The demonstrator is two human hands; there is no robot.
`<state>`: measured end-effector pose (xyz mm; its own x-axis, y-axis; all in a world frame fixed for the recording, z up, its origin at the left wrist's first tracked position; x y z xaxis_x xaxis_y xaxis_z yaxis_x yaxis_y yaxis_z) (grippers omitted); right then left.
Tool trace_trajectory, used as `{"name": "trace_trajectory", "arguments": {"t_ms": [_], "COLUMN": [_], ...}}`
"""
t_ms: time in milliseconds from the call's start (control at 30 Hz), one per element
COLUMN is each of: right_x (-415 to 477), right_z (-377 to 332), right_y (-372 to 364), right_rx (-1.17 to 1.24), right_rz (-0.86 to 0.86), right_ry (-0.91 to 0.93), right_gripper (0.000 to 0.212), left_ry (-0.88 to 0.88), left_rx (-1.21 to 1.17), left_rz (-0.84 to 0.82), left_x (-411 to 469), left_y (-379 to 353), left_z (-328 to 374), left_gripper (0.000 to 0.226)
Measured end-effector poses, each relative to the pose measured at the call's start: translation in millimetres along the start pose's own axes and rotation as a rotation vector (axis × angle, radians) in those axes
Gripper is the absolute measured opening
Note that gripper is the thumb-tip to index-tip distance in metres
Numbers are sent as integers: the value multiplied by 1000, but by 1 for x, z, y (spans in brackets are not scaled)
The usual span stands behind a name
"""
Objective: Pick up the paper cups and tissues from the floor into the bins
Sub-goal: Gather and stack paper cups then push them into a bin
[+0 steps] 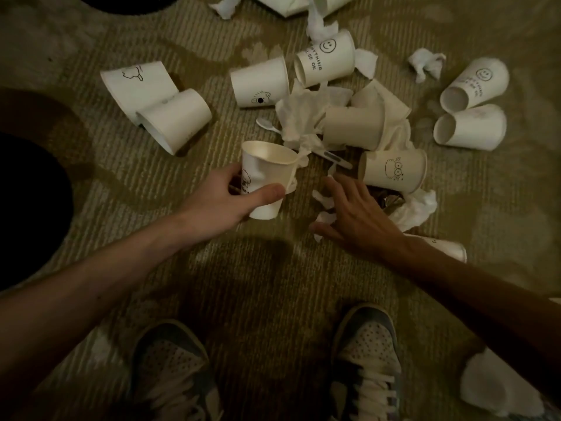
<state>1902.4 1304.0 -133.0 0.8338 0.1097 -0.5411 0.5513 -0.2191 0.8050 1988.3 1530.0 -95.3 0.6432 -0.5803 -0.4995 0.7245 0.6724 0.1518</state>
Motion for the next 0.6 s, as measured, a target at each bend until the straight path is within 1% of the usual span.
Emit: {"name": "trace_trajectory", "arguments": {"t_ms": [67,133,233,333,367,433,500,533,600], "right_x": [4,8,14,16,17,17,17,18,22], "right_z": [-2,-4,-4,-2,-1,-2,-7,-11,-20], "right_y": [-3,-4,-4,-1,0,1,4,5,10], "right_rx": [-42,-65,-25,155,225,282,298,309,335], "right_rz": [28,48,85,100,92,119,225,282,380], "right_ry": [-18,-31,8,37,35,43,65,72,78], "right_gripper": [102,103,90,81,76,57,33,26,23], "left_ry": [18,32,45,43,44,49,49,51,55], "left_rx": [-9,3,10,6,7,5,-12,-25,-52], "left_rz": [18,29,54,89,101,128,164,183,218], "left_x": [2,3,3,3,3,3,3,2,0], "left_y": [-1,-1,4,13,15,19,24,27,33], "left_z": [-1,-2,-7,-13,-15,-18,-21,-21,-22], "left_gripper": [48,44,45,51,52,53,52,52,56]}}
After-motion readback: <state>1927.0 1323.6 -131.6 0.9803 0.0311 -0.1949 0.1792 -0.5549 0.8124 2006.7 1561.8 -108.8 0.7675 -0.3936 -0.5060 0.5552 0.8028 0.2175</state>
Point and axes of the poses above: each hand's wrist, its own x-axis towards the middle knuckle, its own y-axis out of the back of the hand, z = x × y, the point moved 1 cm from there along x, towards the middle knuckle, and after that the axes turned 9 degrees about -z, right-handed, at the moved point
